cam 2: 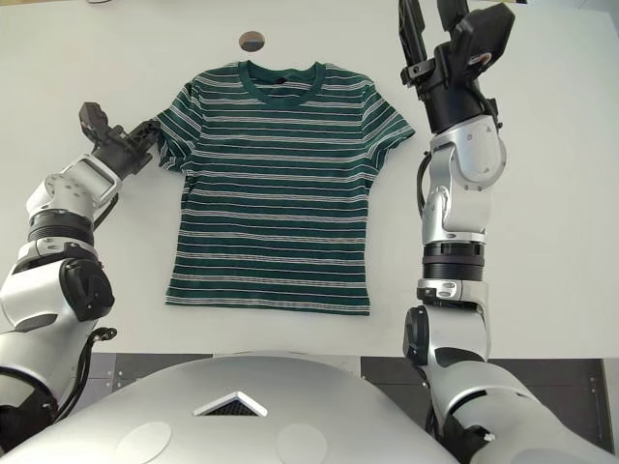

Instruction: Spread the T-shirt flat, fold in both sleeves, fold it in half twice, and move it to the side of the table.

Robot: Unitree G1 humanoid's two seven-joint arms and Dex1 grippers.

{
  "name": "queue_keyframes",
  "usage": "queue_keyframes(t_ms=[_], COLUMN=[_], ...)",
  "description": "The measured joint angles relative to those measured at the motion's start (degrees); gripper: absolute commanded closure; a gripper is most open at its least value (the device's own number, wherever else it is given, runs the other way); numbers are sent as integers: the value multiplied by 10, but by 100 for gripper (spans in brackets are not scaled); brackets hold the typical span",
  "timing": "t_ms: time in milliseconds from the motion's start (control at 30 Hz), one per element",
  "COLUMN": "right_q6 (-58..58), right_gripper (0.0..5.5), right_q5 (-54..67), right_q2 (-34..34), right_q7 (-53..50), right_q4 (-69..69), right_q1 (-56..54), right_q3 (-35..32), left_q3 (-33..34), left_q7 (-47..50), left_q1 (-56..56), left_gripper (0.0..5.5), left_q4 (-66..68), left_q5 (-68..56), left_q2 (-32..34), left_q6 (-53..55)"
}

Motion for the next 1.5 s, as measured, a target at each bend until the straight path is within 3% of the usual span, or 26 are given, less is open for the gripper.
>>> queue_keyframes(t_ms=[267, 833, 1100, 1500], right_q6=[0, 0, 0, 0], right_gripper=[359, 359, 359, 359], right_q5=[-5, -16, -16, -17], right_q2=[1, 12, 14, 18], right_q7=[-2, -4, -5, -7], right_q4=[8, 15, 14, 13], right_q1=[-1, -6, -12, -16], right_q3=[3, 14, 17, 18], left_q3=[24, 72, 13, -32], left_q7=[-10, 3, 38, 68], left_q1=[6, 114, 120, 90], left_gripper=[537, 537, 537, 537], left_q4=[-5, -298, -381, -364], left_q5=[-10, -102, -104, -89], left_q2=[-2, -17, -79, -123], left_q6=[0, 138, 163, 159])
